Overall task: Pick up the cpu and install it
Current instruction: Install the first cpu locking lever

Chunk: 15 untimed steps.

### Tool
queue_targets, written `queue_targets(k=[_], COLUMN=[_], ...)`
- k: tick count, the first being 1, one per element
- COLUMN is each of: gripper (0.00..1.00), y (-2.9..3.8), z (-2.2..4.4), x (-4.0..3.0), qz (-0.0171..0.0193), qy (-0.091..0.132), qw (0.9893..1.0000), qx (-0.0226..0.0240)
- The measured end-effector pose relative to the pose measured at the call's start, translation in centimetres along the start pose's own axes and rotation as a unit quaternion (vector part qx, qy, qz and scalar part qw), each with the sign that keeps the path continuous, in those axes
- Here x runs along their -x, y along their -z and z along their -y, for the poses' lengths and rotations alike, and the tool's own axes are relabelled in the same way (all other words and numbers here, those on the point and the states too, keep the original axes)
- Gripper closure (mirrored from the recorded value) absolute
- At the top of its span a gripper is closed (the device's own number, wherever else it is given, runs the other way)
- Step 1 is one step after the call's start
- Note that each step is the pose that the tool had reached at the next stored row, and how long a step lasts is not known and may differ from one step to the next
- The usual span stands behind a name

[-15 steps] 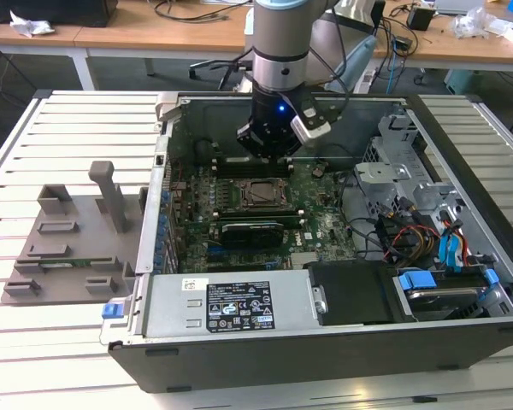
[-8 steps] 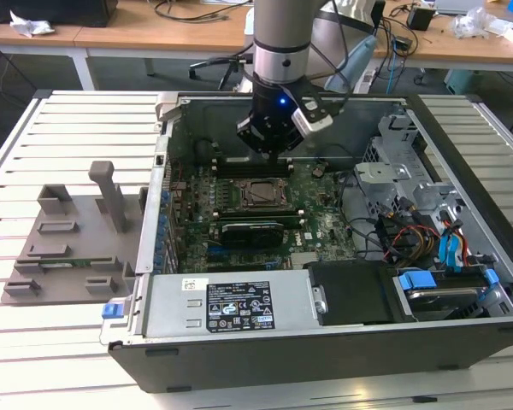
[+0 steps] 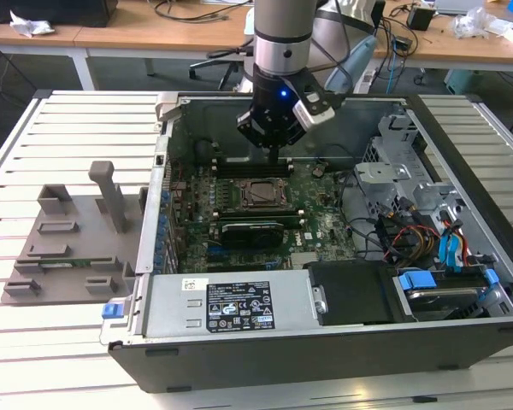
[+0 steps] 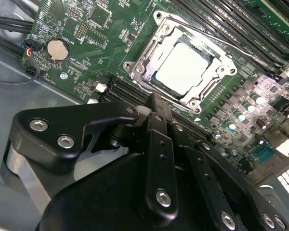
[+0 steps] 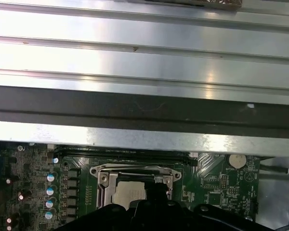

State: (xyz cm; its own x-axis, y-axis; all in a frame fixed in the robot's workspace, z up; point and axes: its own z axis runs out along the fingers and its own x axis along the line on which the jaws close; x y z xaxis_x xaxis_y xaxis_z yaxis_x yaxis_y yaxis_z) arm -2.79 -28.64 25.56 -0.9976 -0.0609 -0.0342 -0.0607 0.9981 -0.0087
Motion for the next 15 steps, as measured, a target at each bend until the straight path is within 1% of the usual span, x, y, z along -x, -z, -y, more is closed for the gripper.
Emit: queue_targets(k=[5, 15], gripper=[0.89, 0.89], y=[0.45, 0.49], z=[0.00, 0.00], x=[0.02, 0.02], qz=[0.0000, 0.0000], qy=[0.000, 0.000], qw=[1.0000, 1.0000], qx=[0.0000, 0.0000])
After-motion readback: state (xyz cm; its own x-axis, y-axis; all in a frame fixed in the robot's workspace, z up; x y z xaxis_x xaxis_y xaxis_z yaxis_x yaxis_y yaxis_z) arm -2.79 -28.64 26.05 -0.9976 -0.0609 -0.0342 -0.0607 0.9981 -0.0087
